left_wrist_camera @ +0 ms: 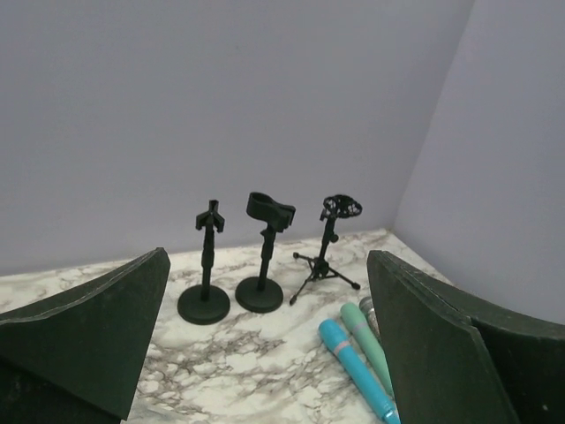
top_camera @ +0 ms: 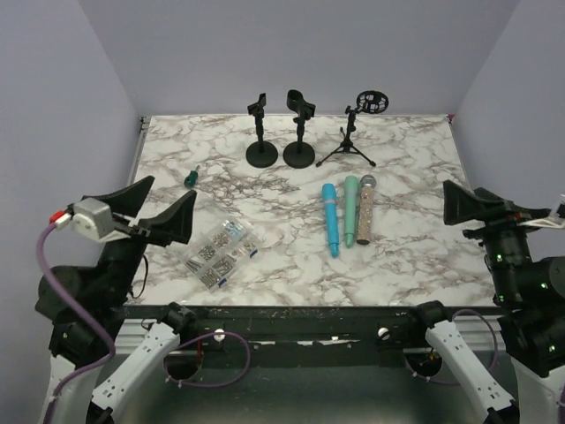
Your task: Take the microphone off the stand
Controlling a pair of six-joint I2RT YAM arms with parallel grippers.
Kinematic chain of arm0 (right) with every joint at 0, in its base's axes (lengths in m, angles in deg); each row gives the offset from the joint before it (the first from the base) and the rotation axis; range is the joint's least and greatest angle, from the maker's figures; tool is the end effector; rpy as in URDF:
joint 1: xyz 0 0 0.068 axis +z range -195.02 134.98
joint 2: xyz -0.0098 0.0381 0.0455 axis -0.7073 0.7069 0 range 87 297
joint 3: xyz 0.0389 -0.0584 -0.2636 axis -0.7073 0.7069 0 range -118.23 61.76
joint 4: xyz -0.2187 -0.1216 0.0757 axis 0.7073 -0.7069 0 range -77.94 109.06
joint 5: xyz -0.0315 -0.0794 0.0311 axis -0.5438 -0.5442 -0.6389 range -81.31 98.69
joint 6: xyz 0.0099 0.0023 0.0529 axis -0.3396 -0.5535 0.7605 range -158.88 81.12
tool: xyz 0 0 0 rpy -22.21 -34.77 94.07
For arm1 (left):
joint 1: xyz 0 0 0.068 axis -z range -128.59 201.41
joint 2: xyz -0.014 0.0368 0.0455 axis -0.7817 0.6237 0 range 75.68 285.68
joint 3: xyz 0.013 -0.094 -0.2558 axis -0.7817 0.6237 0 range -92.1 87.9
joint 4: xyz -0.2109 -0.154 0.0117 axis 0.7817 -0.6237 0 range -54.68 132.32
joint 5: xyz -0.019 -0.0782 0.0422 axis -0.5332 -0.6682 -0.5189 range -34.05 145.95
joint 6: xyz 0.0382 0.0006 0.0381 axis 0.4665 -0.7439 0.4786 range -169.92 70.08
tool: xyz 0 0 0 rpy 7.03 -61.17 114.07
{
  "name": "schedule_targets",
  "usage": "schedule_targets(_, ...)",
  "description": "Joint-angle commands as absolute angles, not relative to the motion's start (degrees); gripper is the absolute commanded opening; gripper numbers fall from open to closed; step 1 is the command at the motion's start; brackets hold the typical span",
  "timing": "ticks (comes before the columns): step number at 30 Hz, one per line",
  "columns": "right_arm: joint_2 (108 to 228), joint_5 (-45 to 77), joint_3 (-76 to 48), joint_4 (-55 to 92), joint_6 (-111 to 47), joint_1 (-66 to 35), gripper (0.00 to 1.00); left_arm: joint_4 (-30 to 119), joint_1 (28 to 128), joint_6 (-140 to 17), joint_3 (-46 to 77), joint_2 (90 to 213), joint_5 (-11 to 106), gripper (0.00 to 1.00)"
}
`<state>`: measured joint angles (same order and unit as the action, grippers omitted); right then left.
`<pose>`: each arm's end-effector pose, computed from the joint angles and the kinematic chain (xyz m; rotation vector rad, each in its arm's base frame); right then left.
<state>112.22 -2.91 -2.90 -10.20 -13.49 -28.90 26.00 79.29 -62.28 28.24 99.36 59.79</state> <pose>0.0399 0.0040 0.4473 0.2830 1.3836 0.4608 0.0403 -0.0186 0.4488 0.1094 1.2436 -0.5694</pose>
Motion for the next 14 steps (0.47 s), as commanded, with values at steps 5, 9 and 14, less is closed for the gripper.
schedule_targets(5,110.7,-11.47,-6.88,-15.79,-16.38,-28.85,1.0,17.0,79.54,-64.62,22.2,89.88,64.68,0.99)
schedule_targets(9,111.05,-11.76,-7.23,-16.27,-16.21,-28.85,1.0,15.54,79.54,-65.99,22.33,87.09,65.55,0.99)
schedule_targets(14,110.66,-7.33,-5.14,-14.96,-19.58,-28.86,1.0,14.73,79.54,-67.04,23.16,85.95,66.4,0.99)
